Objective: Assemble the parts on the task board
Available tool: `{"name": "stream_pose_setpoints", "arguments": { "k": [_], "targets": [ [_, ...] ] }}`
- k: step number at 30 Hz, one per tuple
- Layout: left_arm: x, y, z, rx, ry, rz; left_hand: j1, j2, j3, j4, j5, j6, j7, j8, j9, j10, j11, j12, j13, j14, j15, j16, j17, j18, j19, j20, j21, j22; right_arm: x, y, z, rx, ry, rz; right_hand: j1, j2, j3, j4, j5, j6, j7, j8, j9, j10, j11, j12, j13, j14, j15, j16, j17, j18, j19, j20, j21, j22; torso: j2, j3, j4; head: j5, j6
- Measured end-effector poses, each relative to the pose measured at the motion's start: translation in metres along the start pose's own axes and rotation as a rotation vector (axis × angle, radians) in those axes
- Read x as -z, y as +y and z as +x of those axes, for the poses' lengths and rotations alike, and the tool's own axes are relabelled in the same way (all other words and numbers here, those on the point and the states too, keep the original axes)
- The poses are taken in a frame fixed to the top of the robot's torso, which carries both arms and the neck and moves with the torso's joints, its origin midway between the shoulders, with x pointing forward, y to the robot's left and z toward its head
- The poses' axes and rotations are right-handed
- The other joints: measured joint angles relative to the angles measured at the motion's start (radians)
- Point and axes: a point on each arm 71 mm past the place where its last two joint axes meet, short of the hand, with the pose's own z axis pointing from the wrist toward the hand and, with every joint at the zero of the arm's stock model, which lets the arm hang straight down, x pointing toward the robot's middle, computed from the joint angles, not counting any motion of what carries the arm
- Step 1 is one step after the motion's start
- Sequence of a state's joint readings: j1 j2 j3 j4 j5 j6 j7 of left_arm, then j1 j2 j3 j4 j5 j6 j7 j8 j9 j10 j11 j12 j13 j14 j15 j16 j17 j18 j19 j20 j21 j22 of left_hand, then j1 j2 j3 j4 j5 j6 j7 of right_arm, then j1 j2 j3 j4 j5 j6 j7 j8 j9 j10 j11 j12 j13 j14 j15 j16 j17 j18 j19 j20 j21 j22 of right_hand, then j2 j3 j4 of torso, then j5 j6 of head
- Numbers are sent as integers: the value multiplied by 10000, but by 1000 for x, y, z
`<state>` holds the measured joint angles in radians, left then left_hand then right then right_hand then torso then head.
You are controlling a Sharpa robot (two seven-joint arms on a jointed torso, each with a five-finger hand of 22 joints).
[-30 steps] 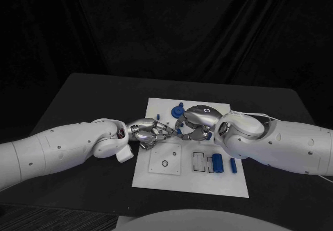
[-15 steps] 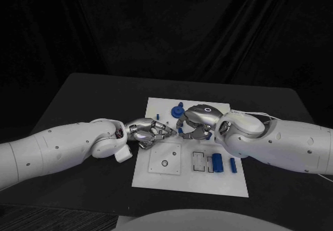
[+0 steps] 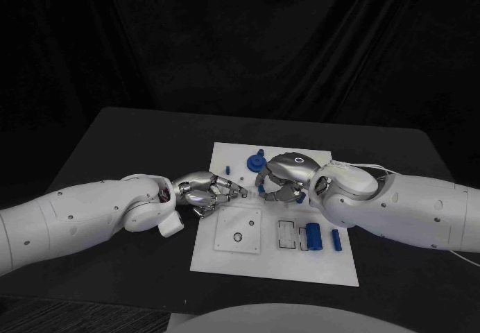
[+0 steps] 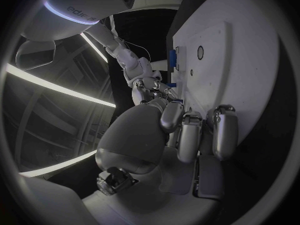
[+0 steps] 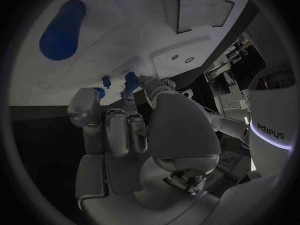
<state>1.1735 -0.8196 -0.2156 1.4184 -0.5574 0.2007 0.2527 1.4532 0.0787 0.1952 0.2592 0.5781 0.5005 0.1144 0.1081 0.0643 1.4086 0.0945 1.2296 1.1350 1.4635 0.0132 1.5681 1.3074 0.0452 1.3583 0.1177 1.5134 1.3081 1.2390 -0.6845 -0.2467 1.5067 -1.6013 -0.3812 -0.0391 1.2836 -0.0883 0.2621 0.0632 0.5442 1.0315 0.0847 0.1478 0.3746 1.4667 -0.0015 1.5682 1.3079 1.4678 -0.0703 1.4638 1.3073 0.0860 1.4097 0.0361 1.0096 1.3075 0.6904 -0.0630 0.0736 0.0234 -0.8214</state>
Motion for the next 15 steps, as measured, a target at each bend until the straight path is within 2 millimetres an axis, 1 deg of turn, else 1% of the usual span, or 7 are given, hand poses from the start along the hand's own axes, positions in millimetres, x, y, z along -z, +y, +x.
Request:
{"name": "stream_pose_setpoints", "arguments": {
  "k": [3, 8, 15],
  "targets": [
    [1, 0, 0, -4, -44, 4, 0, 0, 0, 0, 0, 0, 0, 0, 0, -3, -3, 0, 0, 0, 0, 0, 0, 0, 1, 0, 0, 0, -1, -1, 2, 18, 23, 14, 0, 0, 0, 0, -74, -1, 0, -1, 0, 0, 0, 0, 0, 0, 0, 0, 0, 0, 0, 0, 0, 0, 3, 1, 1, 27, -34],
    [1, 0, -1, -15, -94, 17, -11, 11, 0, 0, 0, 72, -1, 0, 13, -12, -12, 1, 0, 0, 1, 0, 0, 0, 0, 0, 0, 0, -2, -2, 4, 29, 20, 21, 0, -1, -1, 0, -77, -1, -1, 31, 0, 0, 0, 0, -1, 0, 0, 0, 0, -1, 0, 0, 0, 0, 12, 2, -2, 36, -42],
    [2, 0, -1, -27, -143, 31, -11, 11, 0, 0, 0, 72, -1, 0, 13, -13, -13, 3, 0, -1, 1, 0, 0, 0, 1, 0, 0, -1, -3, -2, 4, 34, -2, -3, -1, -2, -2, 1, -222, -2, -2, 34, 0, 0, -1, 0, -1, 0, 0, 0, 0, 0, -36, 35, 0, -1, 12, 0, -2, 45, -58]
  ]
}}
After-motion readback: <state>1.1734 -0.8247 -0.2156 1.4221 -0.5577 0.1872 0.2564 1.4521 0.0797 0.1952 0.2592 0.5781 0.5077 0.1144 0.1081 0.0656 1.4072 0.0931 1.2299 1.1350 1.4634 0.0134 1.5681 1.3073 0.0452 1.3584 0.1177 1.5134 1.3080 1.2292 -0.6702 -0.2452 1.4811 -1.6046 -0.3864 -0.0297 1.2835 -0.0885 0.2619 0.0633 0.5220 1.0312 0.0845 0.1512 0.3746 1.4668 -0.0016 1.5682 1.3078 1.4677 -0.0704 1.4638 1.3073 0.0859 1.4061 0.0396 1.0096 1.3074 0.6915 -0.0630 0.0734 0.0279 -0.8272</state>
